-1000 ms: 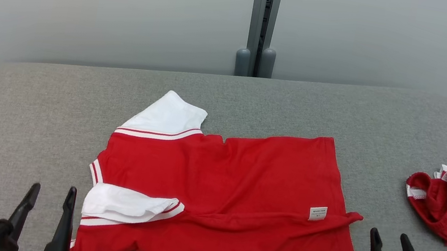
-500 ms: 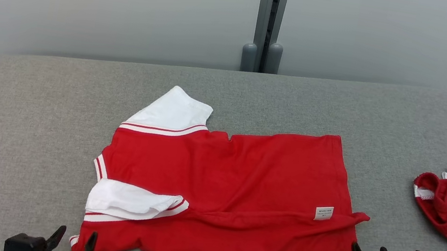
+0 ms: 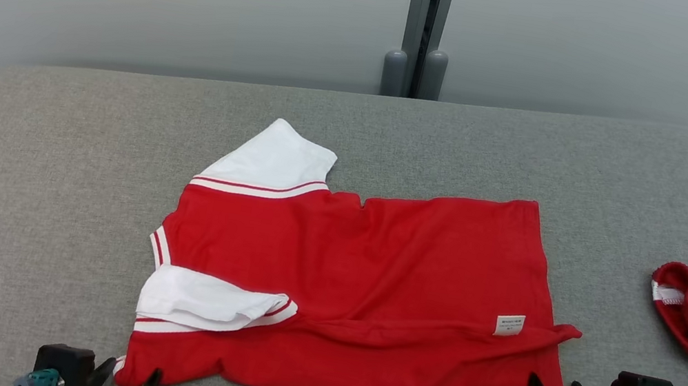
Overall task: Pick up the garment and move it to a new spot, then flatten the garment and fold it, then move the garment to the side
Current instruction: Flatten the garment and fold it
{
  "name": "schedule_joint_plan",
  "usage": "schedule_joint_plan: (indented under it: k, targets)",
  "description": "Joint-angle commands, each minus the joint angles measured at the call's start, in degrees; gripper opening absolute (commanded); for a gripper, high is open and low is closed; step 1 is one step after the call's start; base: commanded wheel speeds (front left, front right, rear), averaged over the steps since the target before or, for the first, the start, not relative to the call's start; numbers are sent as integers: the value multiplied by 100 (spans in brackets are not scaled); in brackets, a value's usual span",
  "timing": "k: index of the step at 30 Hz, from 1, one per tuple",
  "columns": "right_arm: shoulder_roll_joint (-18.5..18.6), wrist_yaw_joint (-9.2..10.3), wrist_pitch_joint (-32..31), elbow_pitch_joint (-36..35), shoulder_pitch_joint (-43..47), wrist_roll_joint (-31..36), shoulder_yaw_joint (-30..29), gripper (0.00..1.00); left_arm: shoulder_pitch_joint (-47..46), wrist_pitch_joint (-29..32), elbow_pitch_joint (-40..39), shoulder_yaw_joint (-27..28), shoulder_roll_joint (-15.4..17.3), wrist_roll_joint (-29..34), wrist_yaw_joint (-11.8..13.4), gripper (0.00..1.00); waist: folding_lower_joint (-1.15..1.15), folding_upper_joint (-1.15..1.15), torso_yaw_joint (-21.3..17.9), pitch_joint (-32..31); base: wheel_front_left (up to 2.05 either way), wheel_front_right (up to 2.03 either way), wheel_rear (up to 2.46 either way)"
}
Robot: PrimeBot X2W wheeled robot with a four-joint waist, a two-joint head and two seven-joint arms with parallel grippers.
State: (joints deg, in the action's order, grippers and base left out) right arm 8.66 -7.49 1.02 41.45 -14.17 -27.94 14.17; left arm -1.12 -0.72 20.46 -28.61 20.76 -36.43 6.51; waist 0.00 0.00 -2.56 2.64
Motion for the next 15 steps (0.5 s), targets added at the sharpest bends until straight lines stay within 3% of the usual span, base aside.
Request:
schedule_joint_plan:
  k: [1,8,9,10,11,12,13,15]
  targets:
    - [17,-2,2,61,-103,-44,30,100,-143,103,88,-19,5,-69,-56,100,0,0,18,33,0,0,0]
    - [16,-2,-24,220,-260,-107,162,100,-358,184,268,-93,-55,-46,-120,100,0,0,56,107,0,0,0]
    - [13,-2,-28,246,-280,-125,186,90,-388,190,307,-101,-70,-53,-130,92,0,0,62,111,0,0,0]
    - [10,-2,-45,270,-292,-149,216,58,-416,194,343,-105,-84,-75,-146,73,0,0,66,114,0,0,0]
    - [9,-2,-44,297,-304,-161,245,42,-439,199,377,-111,-91,-86,-145,49,0,0,68,116,0,0,0]
    - [8,-2,-43,318,-322,-178,268,14,-457,199,409,-117,-95,-90,-165,18,0,0,71,116,0,0,0]
    - [13,-2,-37,334,-335,-198,285,0,-477,166,437,-113,-108,-94,-180,0,0,0,74,116,0,0,0]
    - [17,-2,-23,365,-355,-241,334,0,-499,121,495,-116,-129,-118,-195,0,0,0,82,101,0,0,0]
